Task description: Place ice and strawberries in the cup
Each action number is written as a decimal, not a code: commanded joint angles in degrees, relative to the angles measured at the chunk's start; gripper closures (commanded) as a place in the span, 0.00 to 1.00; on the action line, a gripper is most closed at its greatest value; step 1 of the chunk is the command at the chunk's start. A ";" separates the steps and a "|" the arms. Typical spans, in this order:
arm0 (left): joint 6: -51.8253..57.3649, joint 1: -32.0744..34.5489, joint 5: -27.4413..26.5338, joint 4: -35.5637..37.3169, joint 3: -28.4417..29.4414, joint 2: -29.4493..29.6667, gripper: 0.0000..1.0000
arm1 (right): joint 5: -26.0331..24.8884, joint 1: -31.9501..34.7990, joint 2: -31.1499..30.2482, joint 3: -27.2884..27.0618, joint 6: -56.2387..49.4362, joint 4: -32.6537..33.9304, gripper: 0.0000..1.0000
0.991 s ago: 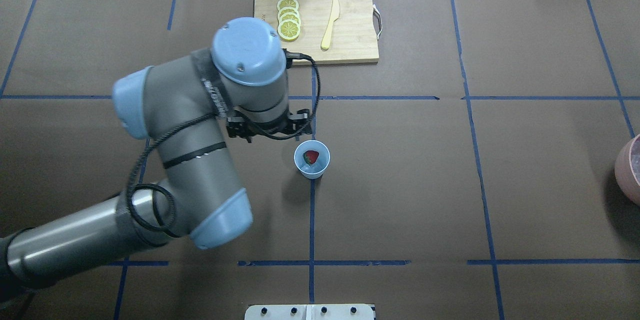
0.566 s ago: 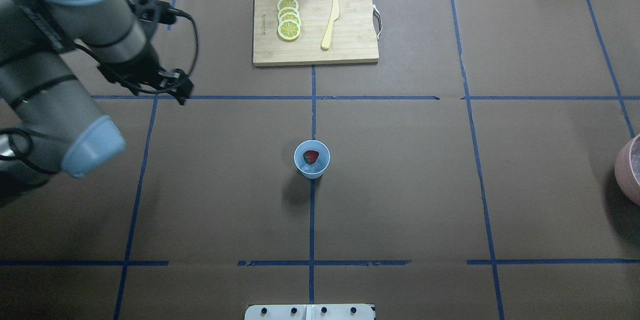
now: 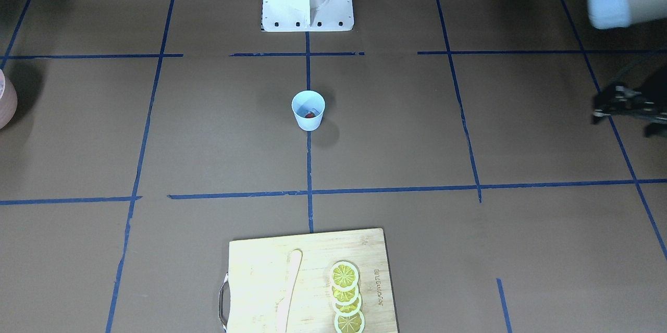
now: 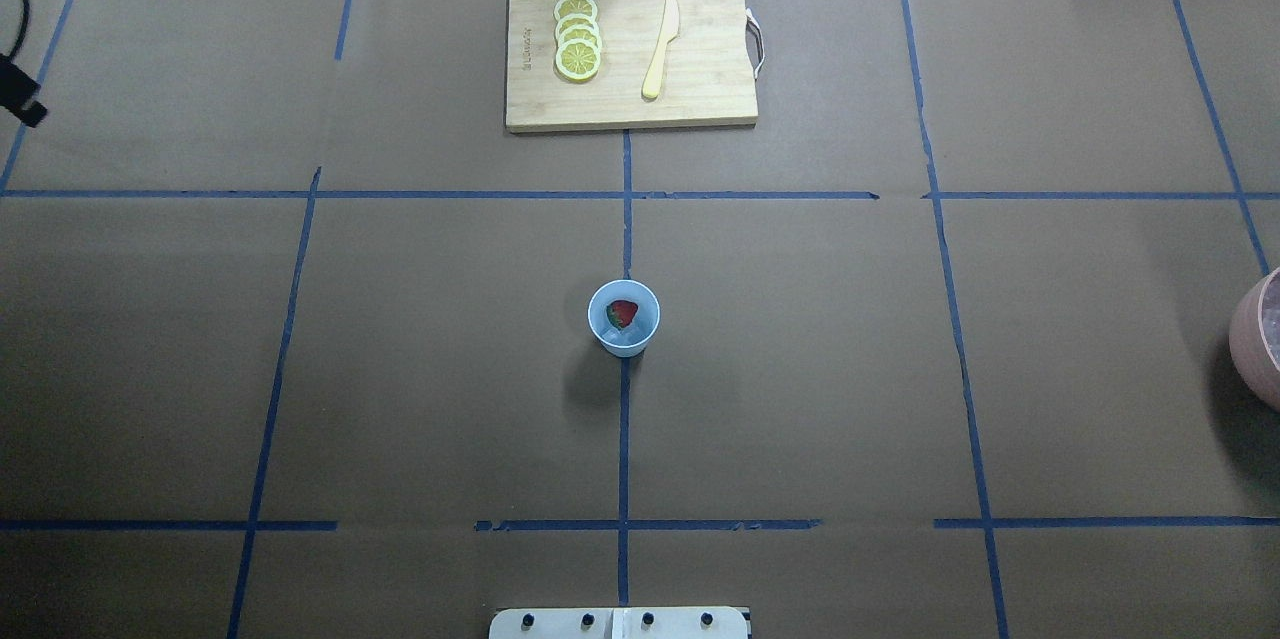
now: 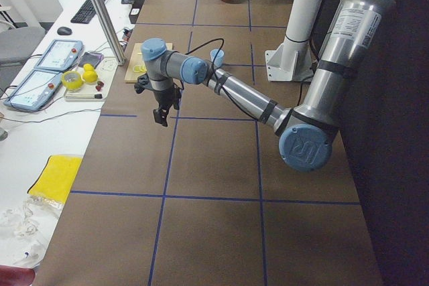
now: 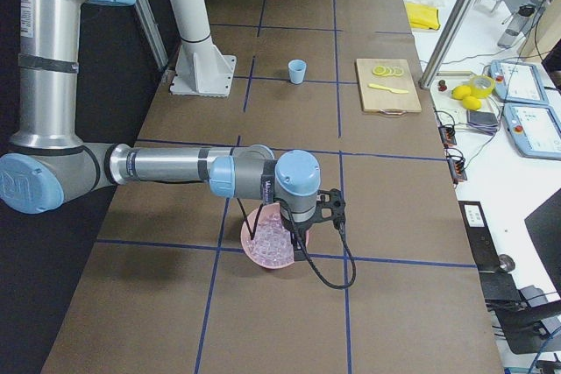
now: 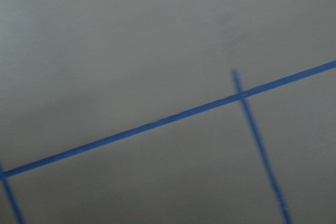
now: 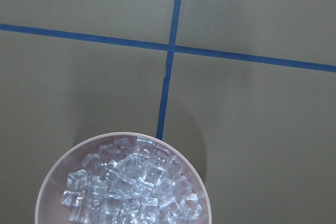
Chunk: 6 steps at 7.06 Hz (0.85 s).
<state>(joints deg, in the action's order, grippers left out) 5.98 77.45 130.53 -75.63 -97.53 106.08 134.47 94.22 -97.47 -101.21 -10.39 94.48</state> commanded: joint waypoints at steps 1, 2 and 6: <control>9.57 10.22 1.39 -0.57 7.33 -3.23 0.00 | 0.00 0.00 0.00 0.05 -0.07 0.00 0.00; 8.62 13.48 1.30 -1.00 7.27 -5.25 0.00 | 0.00 0.00 0.00 -0.04 -0.07 0.00 0.00; 8.17 14.13 0.78 -4.79 6.67 -12.82 0.00 | 0.09 0.00 -0.08 -0.13 -0.07 0.00 0.00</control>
<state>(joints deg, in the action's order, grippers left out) 14.22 91.43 131.63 -79.81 -89.91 94.55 134.54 94.25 -97.51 -101.33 -10.49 94.48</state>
